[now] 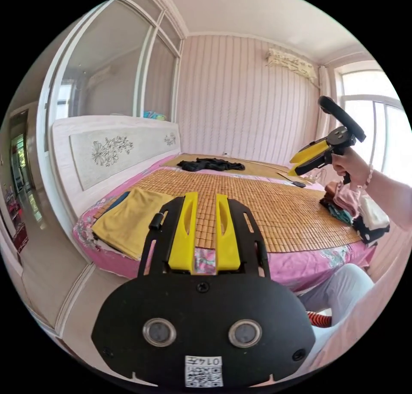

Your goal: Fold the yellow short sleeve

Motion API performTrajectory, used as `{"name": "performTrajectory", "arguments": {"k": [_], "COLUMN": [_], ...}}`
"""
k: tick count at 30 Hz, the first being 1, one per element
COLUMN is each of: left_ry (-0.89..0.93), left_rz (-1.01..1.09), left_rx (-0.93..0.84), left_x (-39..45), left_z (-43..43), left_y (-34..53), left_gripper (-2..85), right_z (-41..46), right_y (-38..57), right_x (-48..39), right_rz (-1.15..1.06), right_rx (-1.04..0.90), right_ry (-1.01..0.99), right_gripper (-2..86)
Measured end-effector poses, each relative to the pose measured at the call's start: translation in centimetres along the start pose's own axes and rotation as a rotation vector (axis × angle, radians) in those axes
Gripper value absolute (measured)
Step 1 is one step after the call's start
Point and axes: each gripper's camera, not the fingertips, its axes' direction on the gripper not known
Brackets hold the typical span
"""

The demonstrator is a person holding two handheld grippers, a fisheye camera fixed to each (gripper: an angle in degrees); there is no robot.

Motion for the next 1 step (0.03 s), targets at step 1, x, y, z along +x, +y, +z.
{"name": "performTrajectory", "arguments": {"k": [1], "left_ry": [0.033], "left_rz": [0.009], "left_rx": [-0.008], "left_x": [1.57], "left_z": [-0.20], "left_y": [-0.02], "left_gripper": [7.1], "right_z": [-1.12], "right_y": [1.33], "right_x": [-0.02], "right_rz": [0.019], "right_rx": [-0.001], "right_ry": [0.008], "right_gripper": [13.9]}}
